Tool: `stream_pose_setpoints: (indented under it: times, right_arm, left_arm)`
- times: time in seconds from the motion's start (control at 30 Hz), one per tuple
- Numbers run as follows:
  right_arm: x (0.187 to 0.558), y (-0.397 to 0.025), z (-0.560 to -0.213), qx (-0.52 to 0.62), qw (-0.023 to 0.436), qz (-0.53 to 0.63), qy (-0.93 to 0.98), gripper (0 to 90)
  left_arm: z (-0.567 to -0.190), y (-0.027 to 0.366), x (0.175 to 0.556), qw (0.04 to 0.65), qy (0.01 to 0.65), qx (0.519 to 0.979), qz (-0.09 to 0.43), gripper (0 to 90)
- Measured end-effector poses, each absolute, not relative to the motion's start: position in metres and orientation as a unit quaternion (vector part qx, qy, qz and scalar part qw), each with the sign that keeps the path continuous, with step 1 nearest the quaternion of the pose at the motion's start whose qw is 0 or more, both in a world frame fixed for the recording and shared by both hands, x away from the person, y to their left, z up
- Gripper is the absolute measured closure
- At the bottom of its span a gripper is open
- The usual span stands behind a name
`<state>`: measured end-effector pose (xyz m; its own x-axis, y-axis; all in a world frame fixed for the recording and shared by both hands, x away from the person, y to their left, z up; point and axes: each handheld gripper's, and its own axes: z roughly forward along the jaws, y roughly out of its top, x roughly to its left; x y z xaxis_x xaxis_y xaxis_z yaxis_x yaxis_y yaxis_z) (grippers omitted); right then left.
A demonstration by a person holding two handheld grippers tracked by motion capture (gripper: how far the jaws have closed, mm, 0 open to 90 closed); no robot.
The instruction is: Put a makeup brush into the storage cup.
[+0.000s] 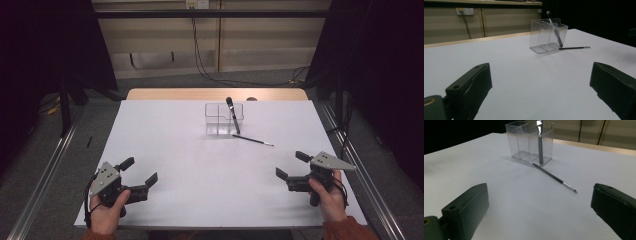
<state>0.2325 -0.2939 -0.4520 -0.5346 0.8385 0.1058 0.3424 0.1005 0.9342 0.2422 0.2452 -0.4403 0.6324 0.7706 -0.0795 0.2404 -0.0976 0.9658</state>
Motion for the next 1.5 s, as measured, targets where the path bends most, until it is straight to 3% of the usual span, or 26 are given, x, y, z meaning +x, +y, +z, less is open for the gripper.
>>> stream_pose_setpoints:
  times: [0.67, 1.5]
  right_arm:
    - [0.232, -0.297, -0.454, 0.423, 0.223, 0.523, 0.705, 1.3]
    - [0.267, -0.283, -0.446, 0.405, 0.229, 0.533, 0.707, 1.3]
  left_arm:
    - [-0.443, 0.247, 0.246, 0.566, 0.364, 0.703, 0.228, 3.9]
    - [-0.442, 0.247, 0.246, 0.566, 0.364, 0.703, 0.23, 3.9]
